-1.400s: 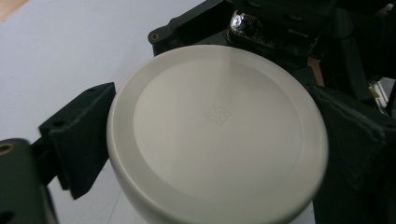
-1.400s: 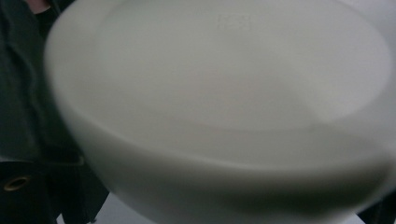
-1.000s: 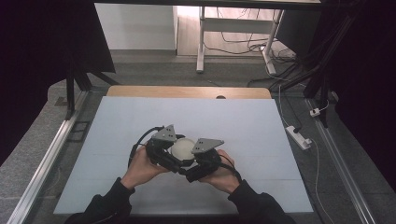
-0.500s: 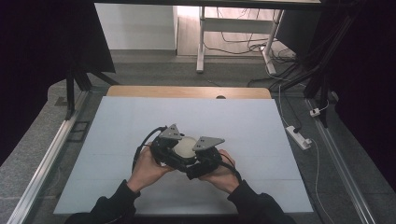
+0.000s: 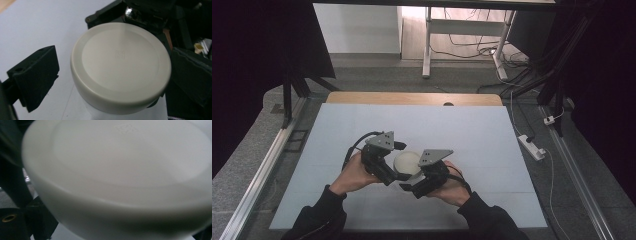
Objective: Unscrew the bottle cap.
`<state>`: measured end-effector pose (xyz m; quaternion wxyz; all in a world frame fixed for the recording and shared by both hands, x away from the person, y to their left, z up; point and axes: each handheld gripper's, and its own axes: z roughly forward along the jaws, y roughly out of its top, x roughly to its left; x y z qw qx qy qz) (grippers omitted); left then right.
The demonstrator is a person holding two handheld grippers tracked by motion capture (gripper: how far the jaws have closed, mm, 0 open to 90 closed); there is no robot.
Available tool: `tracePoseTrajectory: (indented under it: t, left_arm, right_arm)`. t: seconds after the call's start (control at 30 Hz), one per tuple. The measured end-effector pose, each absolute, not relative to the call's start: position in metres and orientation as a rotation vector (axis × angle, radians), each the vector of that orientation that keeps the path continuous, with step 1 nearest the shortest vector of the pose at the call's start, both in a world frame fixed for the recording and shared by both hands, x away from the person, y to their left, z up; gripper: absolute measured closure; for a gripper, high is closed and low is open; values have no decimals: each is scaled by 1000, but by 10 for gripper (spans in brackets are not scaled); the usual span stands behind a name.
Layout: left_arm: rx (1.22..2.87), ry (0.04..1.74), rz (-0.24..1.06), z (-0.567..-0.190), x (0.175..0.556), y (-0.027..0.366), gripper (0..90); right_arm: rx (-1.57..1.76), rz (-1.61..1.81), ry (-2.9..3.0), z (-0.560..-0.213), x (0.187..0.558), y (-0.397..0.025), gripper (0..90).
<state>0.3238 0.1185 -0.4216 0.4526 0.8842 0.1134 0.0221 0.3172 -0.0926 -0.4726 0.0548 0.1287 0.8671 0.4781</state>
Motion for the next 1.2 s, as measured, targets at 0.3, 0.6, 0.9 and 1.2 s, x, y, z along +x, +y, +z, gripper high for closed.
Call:
tracePoseTrajectory:
  t: [0.3,0.6,0.9,1.2]
  left_arm:
    - [2193,187,40,-424,321,116,42]
    - [2194,281,95,-425,319,112,78]
    - [2188,493,208,-427,315,97,78]
    - [2173,609,278,-432,312,85,71]
  right_arm:
    - [329,1497,2654,-471,314,-92,68]
    - [389,1460,2631,-472,316,-92,68]
    - [531,1395,2574,-475,322,-94,68]
    - [594,1345,2549,-478,323,-92,68]
